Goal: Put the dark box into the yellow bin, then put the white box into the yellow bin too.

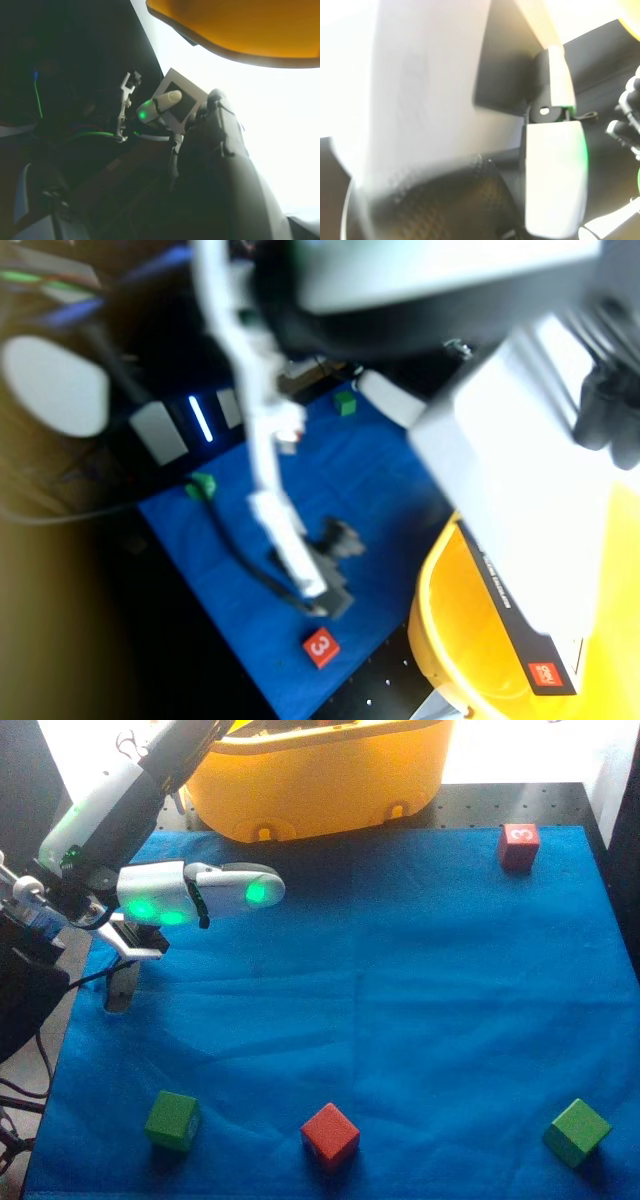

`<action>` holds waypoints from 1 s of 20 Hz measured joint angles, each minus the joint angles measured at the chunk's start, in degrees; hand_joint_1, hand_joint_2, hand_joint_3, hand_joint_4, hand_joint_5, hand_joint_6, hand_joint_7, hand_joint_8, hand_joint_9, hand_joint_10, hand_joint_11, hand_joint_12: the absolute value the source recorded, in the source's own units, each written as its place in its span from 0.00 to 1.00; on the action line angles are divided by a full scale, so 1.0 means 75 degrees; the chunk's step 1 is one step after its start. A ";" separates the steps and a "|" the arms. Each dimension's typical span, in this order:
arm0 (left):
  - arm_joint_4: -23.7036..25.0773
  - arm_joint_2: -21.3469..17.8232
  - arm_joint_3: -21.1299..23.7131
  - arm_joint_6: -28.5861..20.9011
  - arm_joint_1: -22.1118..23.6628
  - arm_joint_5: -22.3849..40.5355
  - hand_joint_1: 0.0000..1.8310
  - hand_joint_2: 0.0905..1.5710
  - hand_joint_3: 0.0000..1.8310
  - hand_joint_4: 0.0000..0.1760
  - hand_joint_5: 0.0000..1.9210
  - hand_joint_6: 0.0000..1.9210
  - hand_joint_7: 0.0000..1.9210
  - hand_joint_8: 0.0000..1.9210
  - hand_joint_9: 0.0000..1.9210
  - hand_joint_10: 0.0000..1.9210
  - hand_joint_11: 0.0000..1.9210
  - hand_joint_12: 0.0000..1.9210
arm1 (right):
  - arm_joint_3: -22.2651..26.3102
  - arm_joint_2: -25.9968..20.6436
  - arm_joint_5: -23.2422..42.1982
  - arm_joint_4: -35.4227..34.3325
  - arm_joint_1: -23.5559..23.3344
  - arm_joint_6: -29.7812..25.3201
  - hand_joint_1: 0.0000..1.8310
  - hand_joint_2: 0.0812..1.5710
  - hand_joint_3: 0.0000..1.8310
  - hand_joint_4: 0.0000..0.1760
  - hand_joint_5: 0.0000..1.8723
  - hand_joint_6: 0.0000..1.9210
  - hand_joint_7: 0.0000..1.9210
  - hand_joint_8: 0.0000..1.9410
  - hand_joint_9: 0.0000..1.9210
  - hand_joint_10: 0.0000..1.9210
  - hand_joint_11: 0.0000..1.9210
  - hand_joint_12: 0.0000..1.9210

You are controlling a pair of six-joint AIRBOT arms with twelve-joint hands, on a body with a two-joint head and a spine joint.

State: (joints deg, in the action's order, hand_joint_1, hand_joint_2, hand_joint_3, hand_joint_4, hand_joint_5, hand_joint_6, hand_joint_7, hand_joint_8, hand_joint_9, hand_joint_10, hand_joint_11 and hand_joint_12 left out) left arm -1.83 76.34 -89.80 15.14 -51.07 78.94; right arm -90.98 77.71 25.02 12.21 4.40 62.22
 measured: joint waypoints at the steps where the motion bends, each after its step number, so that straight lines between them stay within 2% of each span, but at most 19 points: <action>1: 0.0006 0.0000 0.0003 -0.0015 0.0000 0.0102 0.42 0.49 0.01 0.70 0.00 0.00 0.01 0.00 0.00 0.00 0.00 0.00 | -0.0058 0.0055 -0.0087 -0.0015 0.0000 0.0105 0.47 0.50 0.00 0.96 0.24 0.00 0.17 0.00 0.18 0.00 0.11 0.28; 3: -0.0015 0.0015 0.0055 -0.0026 0.0000 0.0152 0.42 0.48 0.00 0.71 0.00 0.00 0.02 0.00 0.00 0.00 0.00 0.00 | -0.0099 0.0082 -0.0119 -0.0017 0.0000 0.0125 0.46 0.50 0.00 0.99 0.23 0.00 0.16 0.00 0.17 0.00 0.12 0.28; 4: 0.0012 0.0038 0.0058 -0.0029 0.0000 0.0154 0.45 0.48 0.00 0.69 0.01 0.00 0.03 0.01 0.00 0.00 0.00 0.00 | -0.0108 0.0096 -0.0131 -0.0023 0.0000 0.0128 0.45 0.50 0.00 1.00 0.22 0.00 0.15 0.00 0.16 0.00 0.12 0.29; 5: 0.0044 0.0058 0.0064 -0.0026 0.0000 0.0131 0.44 0.47 0.00 0.60 0.01 0.00 0.04 0.01 0.02 0.01 0.00 0.00 | -0.0105 0.0096 -0.0137 -0.0017 0.0000 0.0128 0.46 0.50 0.00 1.00 0.22 0.00 0.14 0.00 0.16 0.00 0.12 0.31; 6: 0.0041 0.0064 0.0064 -0.0032 -0.0017 0.0134 0.42 0.50 0.01 0.44 0.00 0.00 0.02 0.00 0.00 0.00 0.00 0.00 | -0.0105 0.0099 -0.0146 -0.0015 0.0000 0.0131 0.45 0.49 0.00 1.00 0.22 0.00 0.15 0.00 0.17 0.00 0.12 0.32; 7: 0.0026 0.0064 0.0064 -0.0038 -0.0015 0.0140 0.41 0.51 0.01 0.55 0.00 0.00 0.02 0.00 0.00 0.00 0.00 0.00 | -0.0105 0.0096 -0.0146 -0.0017 0.0000 0.0131 0.45 0.49 0.00 1.00 0.22 0.00 0.15 0.00 0.17 0.00 0.11 0.31; 8: 0.0003 0.0064 0.0064 -0.0041 -0.0015 0.0140 0.44 0.50 0.01 0.58 0.00 0.00 0.03 0.00 0.00 0.00 0.00 0.00 | -0.0105 0.0096 -0.0146 -0.0020 0.0000 0.0131 0.45 0.49 0.00 0.90 0.23 0.00 0.15 0.00 0.17 0.00 0.11 0.32; 9: -0.0009 0.0061 0.0064 -0.0041 -0.0015 0.0146 0.45 0.50 0.01 0.61 0.01 0.00 0.03 0.00 0.00 0.00 0.00 0.00 | -0.0105 0.0096 -0.0149 -0.0023 0.0000 0.0134 0.45 0.49 0.00 0.92 0.22 0.00 0.15 0.00 0.17 0.00 0.12 0.32; 10: 0.0000 0.0064 0.0064 -0.0041 -0.0015 0.0143 0.43 0.51 0.01 0.52 0.00 0.00 0.02 0.00 0.00 0.00 0.00 0.00 | -0.0105 0.0096 -0.0149 -0.0020 0.0000 0.0134 0.44 0.50 0.00 0.92 0.22 0.00 0.15 0.00 0.17 0.00 0.12 0.32; 11: 0.0017 0.0064 0.0064 -0.0041 -0.0015 0.0140 0.44 0.51 0.01 0.72 0.00 0.00 0.03 0.00 0.00 0.00 0.00 0.00 | -0.0102 0.0096 -0.0149 -0.0026 0.0000 0.0137 0.44 0.50 0.00 0.92 0.22 0.00 0.15 0.00 0.16 0.00 0.11 0.32; 12: 0.0017 0.0064 0.0064 -0.0041 -0.0015 0.0140 0.44 0.51 0.01 0.72 0.00 0.00 0.03 0.00 0.00 0.00 0.00 0.00 | -0.0102 0.0093 -0.0149 -0.0035 0.0000 0.0137 0.44 0.50 0.00 0.92 0.22 0.00 0.15 0.00 0.16 0.00 0.11 0.32; 13: 0.0006 0.0064 0.0064 -0.0041 -0.0015 0.0140 0.44 0.51 0.01 0.69 0.00 0.00 0.03 0.00 0.00 0.00 0.00 0.00 | -0.0052 0.0064 -0.0157 -0.0070 0.0000 0.0140 0.44 0.49 0.00 0.87 0.22 0.00 0.15 0.01 0.17 0.00 0.10 0.32; 14: 0.0003 0.0064 0.0064 -0.0047 -0.0017 0.0137 0.42 0.51 0.01 0.72 0.00 0.00 0.01 0.00 0.00 0.00 0.00 0.00 | 0.0041 -0.0003 -0.0166 -0.0073 0.0000 0.0140 0.46 0.48 0.00 0.96 0.21 0.00 0.15 0.00 0.16 0.00 0.06 0.34; 15: -0.0003 0.0061 0.0064 -0.0050 -0.0032 0.0125 0.43 0.48 0.00 0.87 0.00 0.00 0.01 0.00 0.00 0.00 0.00 0.00 | 0.0178 -0.0128 -0.0172 -0.0085 0.0000 0.0137 0.46 0.48 0.00 0.69 0.14 0.00 0.17 0.00 0.18 0.00 0.03 0.36; 16: -0.0026 0.0052 0.0085 -0.0050 -0.0032 0.0082 0.43 0.48 0.00 0.87 0.00 0.00 0.01 0.00 0.00 0.00 0.00 0.00 | 0.0268 -0.0233 -0.0172 -0.0149 0.0000 0.0134 0.46 0.48 0.00 0.69 0.14 0.00 0.17 0.00 0.18 0.00 0.03 0.36; 17: -0.0096 0.0026 0.0125 -0.0061 -0.0050 0.0061 0.43 0.47 0.00 0.96 0.00 0.00 0.01 0.00 0.00 0.00 0.00 0.00 | 0.0303 -0.0323 -0.0172 -0.0271 0.0000 0.0137 0.46 0.48 0.00 0.61 0.13 0.00 0.17 0.00 0.20 0.00 0.03 0.37; 18: -0.0099 -0.0047 0.0146 -0.0076 -0.0085 0.0050 0.45 0.46 0.00 1.00 0.01 0.00 0.01 0.00 0.00 0.00 0.00 0.00 | 0.0315 -0.0434 -0.0172 -0.0379 0.0000 0.0137 0.47 0.49 0.00 0.50 0.09 0.00 0.11 0.00 0.12 0.00 0.00 0.28; 19: -0.0108 -0.0114 0.0152 -0.0079 -0.0143 0.0032 0.45 0.46 0.00 1.00 0.01 0.00 0.01 0.00 0.00 0.00 0.00 0.00 | 0.0321 -0.0525 -0.0172 -0.0463 0.0000 0.0140 0.47 0.49 0.00 0.50 0.09 0.00 0.11 0.00 0.12 0.00 0.00 0.28; 20: -0.0224 -0.0198 0.0152 -0.0073 -0.0187 -0.0029 0.44 0.45 0.00 1.00 0.01 0.00 0.03 0.01 0.00 0.00 0.00 0.00 | 0.0326 -0.0664 -0.0184 -0.0592 0.0000 0.0143 0.49 0.51 0.00 0.97 0.05 0.00 0.07 0.00 0.07 0.00 0.00 0.16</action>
State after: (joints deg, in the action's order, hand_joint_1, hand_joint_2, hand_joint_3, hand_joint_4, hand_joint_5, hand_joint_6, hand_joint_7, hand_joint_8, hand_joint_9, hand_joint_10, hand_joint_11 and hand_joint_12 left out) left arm -3.51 74.85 -88.66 14.59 -52.47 78.72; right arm -88.53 72.73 23.64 7.77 4.40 63.29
